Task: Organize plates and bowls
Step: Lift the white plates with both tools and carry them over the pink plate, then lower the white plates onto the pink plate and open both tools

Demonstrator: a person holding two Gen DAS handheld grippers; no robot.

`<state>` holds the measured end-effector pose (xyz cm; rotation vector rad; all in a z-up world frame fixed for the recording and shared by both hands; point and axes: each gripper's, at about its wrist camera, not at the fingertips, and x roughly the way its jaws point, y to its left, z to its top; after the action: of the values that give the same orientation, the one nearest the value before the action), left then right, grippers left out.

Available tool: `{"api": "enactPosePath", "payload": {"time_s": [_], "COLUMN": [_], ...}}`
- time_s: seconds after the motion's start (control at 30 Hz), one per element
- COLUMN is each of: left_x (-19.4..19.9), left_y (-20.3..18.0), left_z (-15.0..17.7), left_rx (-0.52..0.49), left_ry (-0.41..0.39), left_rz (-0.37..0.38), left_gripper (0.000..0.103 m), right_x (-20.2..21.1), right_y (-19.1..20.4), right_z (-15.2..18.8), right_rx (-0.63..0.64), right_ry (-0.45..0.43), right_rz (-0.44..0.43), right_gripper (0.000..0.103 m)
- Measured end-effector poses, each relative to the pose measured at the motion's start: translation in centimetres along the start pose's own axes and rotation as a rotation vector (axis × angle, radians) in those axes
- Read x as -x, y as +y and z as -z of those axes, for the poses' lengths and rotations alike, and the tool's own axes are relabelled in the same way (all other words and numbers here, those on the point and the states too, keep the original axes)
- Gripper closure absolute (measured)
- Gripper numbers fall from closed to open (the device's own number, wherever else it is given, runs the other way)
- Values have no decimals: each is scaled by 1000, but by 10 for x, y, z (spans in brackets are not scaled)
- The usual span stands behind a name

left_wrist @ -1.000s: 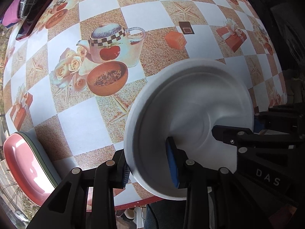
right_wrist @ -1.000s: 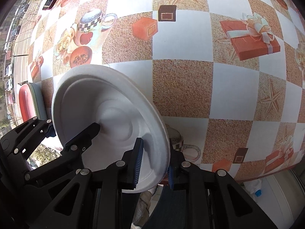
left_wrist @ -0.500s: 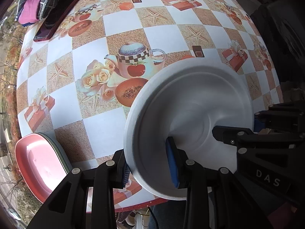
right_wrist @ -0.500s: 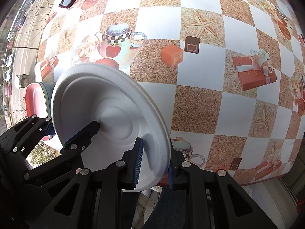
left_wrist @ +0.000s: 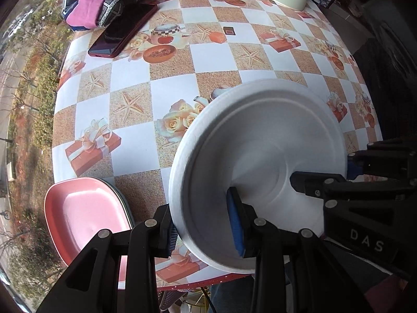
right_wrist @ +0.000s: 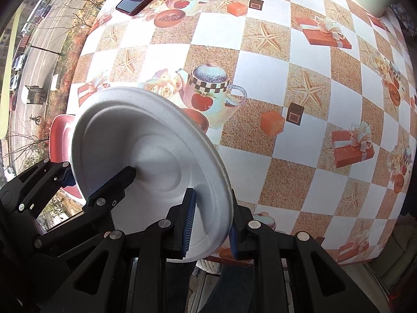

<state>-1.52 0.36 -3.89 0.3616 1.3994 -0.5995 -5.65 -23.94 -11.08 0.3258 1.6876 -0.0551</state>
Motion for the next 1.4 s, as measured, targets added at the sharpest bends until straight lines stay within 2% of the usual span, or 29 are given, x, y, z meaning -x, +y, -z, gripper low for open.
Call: {"api": "enactPosePath", "payload": {"time_s": [0.3, 0.6, 0.8, 1.1, 1.4], "left_x": [8, 27, 38, 37, 26], "left_y": [18, 58, 91, 132, 156], "left_z": [4, 20, 38, 72, 88], "left_rx": [69, 186, 277, 415, 489], "left_ry": [-36, -80, -97, -64, -22], "left_rz": [-20, -61, -101, -138, -149], "left_gripper": [66, 66, 66, 66, 66], "right_x": [5, 11, 7, -21, -49], "right_y": [35, 84, 131, 190, 222], "right_z": [14, 2, -7, -7, -10], "right_rx": [83, 196, 295, 420, 470], "right_ry": [-15, -31, -27, 25, 65], "right_rz": [16, 19, 9, 2, 7], "right_gripper": [79, 79, 79, 79, 78]}}
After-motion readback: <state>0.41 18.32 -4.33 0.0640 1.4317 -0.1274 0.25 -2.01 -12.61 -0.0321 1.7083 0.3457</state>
